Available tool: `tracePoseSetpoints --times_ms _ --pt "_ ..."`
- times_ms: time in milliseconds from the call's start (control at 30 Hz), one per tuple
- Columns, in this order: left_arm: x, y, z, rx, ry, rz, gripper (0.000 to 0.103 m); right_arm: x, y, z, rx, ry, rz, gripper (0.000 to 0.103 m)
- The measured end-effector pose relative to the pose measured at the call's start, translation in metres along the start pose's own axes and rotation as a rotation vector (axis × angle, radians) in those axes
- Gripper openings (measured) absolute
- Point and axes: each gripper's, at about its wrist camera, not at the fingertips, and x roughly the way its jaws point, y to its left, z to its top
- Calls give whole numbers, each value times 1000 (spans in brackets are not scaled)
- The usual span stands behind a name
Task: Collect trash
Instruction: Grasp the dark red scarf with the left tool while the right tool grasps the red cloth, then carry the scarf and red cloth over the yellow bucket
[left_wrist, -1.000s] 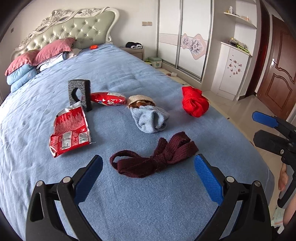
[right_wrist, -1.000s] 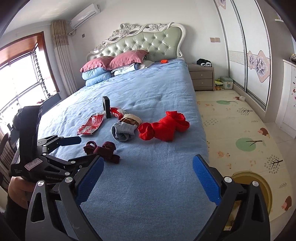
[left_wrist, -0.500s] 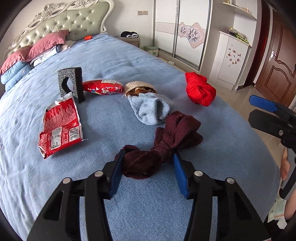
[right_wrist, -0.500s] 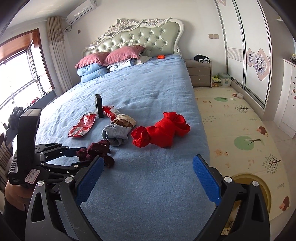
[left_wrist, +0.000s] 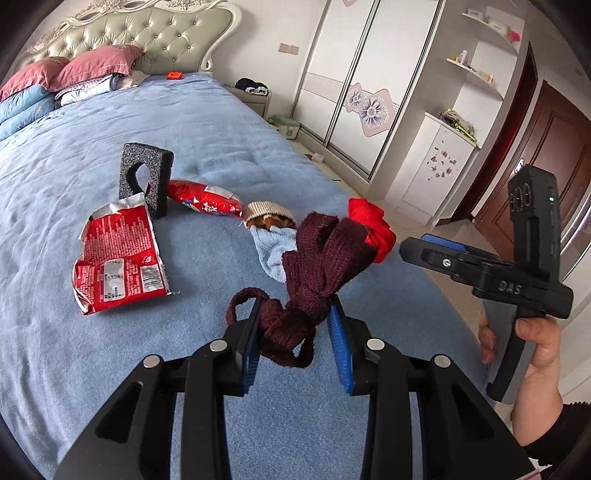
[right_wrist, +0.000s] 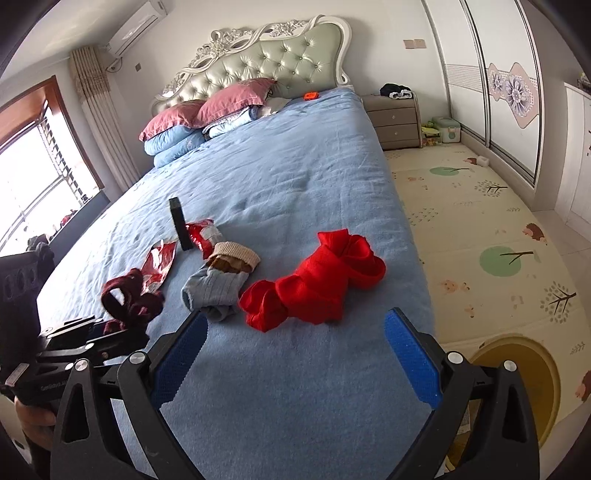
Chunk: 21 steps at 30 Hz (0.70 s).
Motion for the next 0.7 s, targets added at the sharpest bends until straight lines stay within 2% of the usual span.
tracePoseSetpoints --times_ms 133,267,300,333,400,500,533,700 --pt "3 -1 4 -9 2 -3 35 15 -4 15 10 9 -9 92" --pt "8 1 7 -16 10 3 35 41 -15 21 54 70 -50 90" --pt "9 1 7 -17 13 2 35 48 -18 22 71 98 -29 87" --pt "9 0 8 -18 13 4 35 55 -21 22 84 128 -15 76" --pt "10 -1 9 -15 17 4 35 59 -22 21 88 141 -29 71" --pt "12 -4 12 -13 21 7 35 56 -15 20 49 139 12 45" --pt "12 -5 14 -14 21 10 35 55 -11 20 29 142 18 42" --pt "13 -14 17 -14 25 21 35 37 4 13 -76 94 -21 39"
